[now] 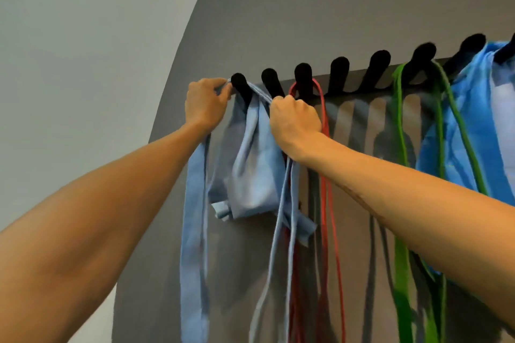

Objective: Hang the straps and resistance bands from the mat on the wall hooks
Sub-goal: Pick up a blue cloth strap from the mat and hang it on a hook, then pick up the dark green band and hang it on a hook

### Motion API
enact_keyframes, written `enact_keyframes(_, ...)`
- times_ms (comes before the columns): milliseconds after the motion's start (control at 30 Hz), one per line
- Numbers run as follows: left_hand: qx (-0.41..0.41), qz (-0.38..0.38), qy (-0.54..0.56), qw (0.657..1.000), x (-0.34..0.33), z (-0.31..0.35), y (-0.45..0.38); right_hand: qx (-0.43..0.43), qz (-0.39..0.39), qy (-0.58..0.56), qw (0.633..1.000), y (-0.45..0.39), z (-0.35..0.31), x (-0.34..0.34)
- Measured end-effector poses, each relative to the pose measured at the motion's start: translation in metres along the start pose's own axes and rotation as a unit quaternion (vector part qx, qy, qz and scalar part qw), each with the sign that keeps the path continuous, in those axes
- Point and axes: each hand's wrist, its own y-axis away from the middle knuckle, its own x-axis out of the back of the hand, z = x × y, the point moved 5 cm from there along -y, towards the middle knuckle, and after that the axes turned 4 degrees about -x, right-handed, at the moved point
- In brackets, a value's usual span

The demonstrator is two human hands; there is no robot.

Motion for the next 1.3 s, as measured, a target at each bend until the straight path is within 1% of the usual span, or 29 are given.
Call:
enact_keyframes(133,-0.004,0.035,0.040,0.999,-0.029,-0.005,0.037,0.026,-0.004,-0.003,1.000,0.007,-0.007,-0.031)
enact_keyframes(233,-0.019,0.030,0.032,0.999,-0.036,-0.001,0.051,0.041,0.003,-0.005,0.999,0.011,-0.011,-0.035)
enact_keyframes(333,-0.048,-0.012,-0.004,0.999,-0.031,-0.005,0.056,0.048,0.005,-0.008,0.999,0.017,-0.012,-0.035)
enact_keyframes(433,-0.071,-0.086,-0.059,0.992,-0.017,0.003,0.067,0.028,0.013,-0.035,0.999,0.024,-0.012,-0.036)
enact_keyframes(500,-0.084,-0.154,-0.029,0.984,-0.006,0.003,0.080,-0.004,0.044,-0.036,0.998,0.030,-0.010,-0.036)
enact_keyframes(567,-0.048,-0.207,0.015,0.977,0.016,-0.008,0.095,-0.020,0.091,-0.028,0.995,0.046,-0.013,-0.030)
enact_keyframes(600,-0.022,-0.222,0.029,0.974,0.031,-0.015,0.102,-0.010,0.107,-0.051,0.993,0.055,-0.018,-0.025)
enact_keyframes(633,-0.002,-0.233,0.025,0.972,0.048,-0.021,0.110,0.019,0.115,-0.079,0.990,0.067,-0.024,-0.021)
enact_keyframes(700,0.006,-0.269,0.003,0.963,0.084,-0.022,0.130,0.107,0.091,-0.133,0.981,0.093,-0.044,-0.013)
enact_keyframes(767,0.003,-0.316,-0.009,0.949,0.123,-0.013,0.157,0.174,0.013,-0.202,0.964,0.123,-0.067,-0.003)
enact_keyframes(800,-0.003,-0.337,-0.015,0.942,0.146,-0.005,0.172,0.190,-0.029,-0.234,0.953,0.140,-0.079,0.003)
enact_keyframes(900,-0.054,-0.414,-0.068,0.906,0.224,0.021,0.222,0.198,-0.122,-0.306,0.923,0.190,-0.121,0.034)
enact_keyframes(967,-0.063,-0.443,-0.107,0.888,0.288,0.032,0.250,0.192,-0.177,-0.349,0.900,0.225,-0.154,0.065)
enact_keyframes(1033,-0.037,-0.448,-0.130,0.884,0.354,0.041,0.270,0.196,-0.214,-0.388,0.875,0.260,-0.192,0.101)
enact_keyframes(1133,0.016,-0.459,-0.166,0.873,0.449,0.059,0.303,0.213,-0.247,-0.453,0.830,0.314,-0.252,0.162)
enact_keyframes(1300,0.101,-0.503,-0.213,0.832,0.592,0.105,0.377,0.229,-0.304,-0.548,0.745,0.404,-0.340,0.252)
